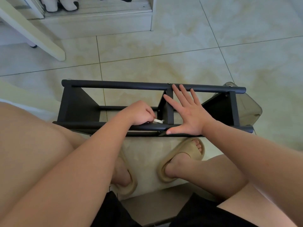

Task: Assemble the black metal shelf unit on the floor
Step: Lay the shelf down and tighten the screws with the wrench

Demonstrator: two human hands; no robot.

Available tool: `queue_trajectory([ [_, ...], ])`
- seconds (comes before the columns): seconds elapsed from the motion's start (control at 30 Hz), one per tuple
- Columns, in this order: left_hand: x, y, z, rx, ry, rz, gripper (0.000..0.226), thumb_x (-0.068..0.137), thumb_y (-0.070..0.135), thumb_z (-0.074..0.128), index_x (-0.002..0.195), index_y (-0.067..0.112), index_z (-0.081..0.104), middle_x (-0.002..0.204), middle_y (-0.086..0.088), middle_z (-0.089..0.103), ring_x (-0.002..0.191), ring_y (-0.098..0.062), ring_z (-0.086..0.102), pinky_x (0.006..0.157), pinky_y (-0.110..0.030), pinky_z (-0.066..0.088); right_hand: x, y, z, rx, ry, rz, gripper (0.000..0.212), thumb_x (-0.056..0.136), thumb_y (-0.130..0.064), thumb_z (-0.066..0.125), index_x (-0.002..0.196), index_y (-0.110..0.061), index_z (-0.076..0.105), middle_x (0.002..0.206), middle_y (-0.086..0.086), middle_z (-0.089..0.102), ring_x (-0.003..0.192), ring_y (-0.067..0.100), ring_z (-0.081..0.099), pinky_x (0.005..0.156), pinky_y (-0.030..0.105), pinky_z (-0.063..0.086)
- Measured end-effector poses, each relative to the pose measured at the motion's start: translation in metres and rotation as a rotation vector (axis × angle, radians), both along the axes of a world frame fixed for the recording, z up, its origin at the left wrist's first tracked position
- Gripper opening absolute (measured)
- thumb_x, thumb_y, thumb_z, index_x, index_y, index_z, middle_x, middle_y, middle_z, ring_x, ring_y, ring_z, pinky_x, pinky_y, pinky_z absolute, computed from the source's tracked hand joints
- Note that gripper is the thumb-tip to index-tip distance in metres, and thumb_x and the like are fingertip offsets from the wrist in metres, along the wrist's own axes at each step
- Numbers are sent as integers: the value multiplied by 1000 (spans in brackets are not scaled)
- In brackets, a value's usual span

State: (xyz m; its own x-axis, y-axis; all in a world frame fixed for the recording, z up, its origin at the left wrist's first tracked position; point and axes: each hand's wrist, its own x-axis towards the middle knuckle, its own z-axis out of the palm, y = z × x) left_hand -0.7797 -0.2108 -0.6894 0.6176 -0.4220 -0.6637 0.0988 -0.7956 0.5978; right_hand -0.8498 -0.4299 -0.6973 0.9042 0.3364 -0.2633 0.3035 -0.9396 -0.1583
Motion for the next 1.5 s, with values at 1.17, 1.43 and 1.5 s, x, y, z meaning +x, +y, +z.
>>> queue_trajectory([
  [1.17,-5,-26,-5,-301,143,435,4,95,30,64,91,30,63,74,16,74,76,-6,66,71,-25,49,-1,5,10,-20,26,-56,134,66,-100,34,162,-18,-10,166,10,-24,153,24,-25,126,48,-9],
  [1.43,-8,-30,0,-250,168,392,14,93,28,63,105,20,64,73,13,75,79,-8,67,69,-28,44,-2,5,9,-12,18,-56,134,66,-101,34,162,-18,-9,167,10,-23,153,23,-25,126,48,-8],
  [1.5,-7,-30,1,-247,173,430,3,94,26,63,94,24,62,73,12,75,76,-8,67,68,-28,45,-1,5,9,-12,15,-55,134,66,-101,33,162,-18,-9,167,10,-22,153,24,-24,126,48,-8],
])
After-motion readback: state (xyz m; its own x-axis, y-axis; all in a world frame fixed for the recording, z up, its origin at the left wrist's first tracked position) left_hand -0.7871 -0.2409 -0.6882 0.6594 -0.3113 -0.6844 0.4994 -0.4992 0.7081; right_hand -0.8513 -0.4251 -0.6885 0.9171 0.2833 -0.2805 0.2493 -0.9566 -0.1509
